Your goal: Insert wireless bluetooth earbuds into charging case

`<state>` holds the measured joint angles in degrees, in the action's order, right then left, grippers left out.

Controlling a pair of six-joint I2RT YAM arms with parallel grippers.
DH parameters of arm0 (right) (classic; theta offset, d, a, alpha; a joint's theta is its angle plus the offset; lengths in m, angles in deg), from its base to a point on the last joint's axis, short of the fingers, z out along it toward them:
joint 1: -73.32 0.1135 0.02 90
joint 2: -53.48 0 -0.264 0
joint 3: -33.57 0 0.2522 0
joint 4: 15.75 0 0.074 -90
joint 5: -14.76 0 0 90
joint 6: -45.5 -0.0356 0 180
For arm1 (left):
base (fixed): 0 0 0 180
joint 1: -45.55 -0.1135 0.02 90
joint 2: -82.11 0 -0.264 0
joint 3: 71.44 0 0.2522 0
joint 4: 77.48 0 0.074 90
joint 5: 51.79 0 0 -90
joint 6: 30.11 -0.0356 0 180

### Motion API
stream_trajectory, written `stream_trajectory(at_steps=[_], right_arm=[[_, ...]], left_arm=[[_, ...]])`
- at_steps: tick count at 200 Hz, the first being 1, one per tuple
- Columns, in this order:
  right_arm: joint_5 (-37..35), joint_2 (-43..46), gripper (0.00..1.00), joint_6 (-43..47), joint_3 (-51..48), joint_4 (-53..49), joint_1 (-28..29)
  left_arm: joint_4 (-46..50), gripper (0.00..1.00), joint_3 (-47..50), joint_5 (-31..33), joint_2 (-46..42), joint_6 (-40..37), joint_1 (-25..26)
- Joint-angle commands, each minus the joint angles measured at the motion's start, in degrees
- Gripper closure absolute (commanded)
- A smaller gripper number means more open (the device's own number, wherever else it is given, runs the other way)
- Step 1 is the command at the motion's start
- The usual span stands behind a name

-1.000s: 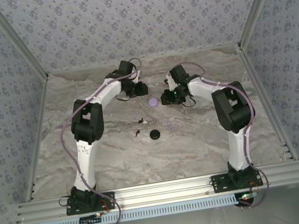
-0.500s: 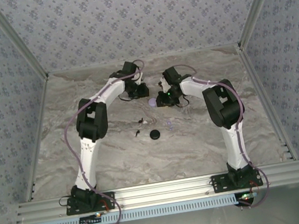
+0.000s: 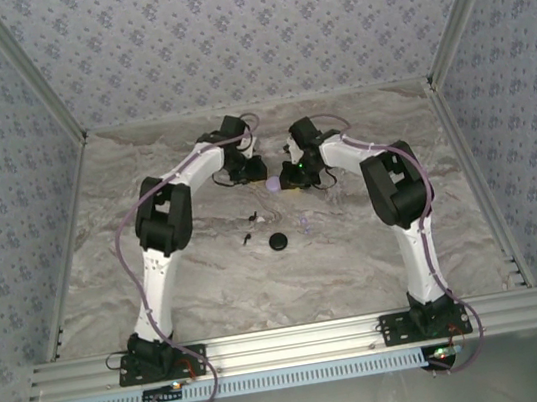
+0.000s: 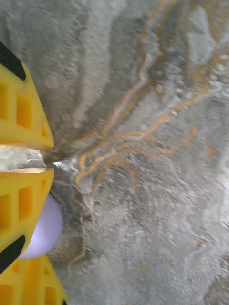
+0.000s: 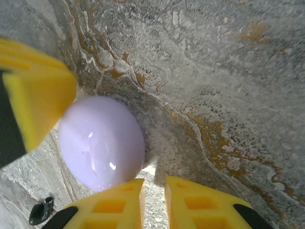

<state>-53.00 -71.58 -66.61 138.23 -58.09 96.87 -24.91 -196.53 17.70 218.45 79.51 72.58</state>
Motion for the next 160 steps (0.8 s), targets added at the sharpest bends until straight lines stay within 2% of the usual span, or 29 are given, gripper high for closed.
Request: stream_trajectory(at_steps=[1,102,140,160], right_arm=[[-2.3,-2.4,0.8,-0.8,2.3,-1.4,-0.3],[-3.1,-4.3,0.78,0.4,5.8,-4.1,-0.6],[-5.7,-3.4,0.78,0.9,6.1,-5.6,-0.5],[-5.9,-1.9,0.78,1.3,4.8,-5.6,-0.5]], left_arm=[[3.3,0.81,3.9,1.4,-3.3,0.3,0.4],[-2.2,0.81,12.9,-2.8,-8.3,1.7,0.5],[-2.6,0.81,13.9,2.9,-10.5,3.1,0.3],[-2.6,0.81,12.1,3.2,-10.1,3.4,-0.6]])
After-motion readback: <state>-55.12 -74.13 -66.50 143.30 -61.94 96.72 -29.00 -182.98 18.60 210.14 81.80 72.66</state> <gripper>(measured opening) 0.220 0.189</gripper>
